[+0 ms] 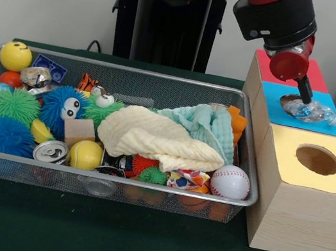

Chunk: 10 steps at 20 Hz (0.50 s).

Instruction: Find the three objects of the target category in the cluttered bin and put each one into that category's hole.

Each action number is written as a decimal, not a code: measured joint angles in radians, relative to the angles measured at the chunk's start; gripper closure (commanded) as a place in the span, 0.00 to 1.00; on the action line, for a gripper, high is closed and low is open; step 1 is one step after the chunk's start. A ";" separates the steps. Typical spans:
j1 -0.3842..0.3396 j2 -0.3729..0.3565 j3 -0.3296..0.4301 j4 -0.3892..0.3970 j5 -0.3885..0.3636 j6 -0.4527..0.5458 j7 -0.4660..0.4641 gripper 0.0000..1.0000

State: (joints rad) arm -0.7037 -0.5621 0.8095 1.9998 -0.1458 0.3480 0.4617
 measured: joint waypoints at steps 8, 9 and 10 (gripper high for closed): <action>0.001 0.015 0.000 0.018 0.000 -0.050 0.000 1.00; 0.001 0.015 0.000 0.018 0.000 -0.050 0.000 1.00; 0.001 0.015 0.000 0.018 0.000 -0.050 0.000 1.00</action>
State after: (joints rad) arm -0.7032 -0.5468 0.8095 2.0175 -0.1455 0.2977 0.4617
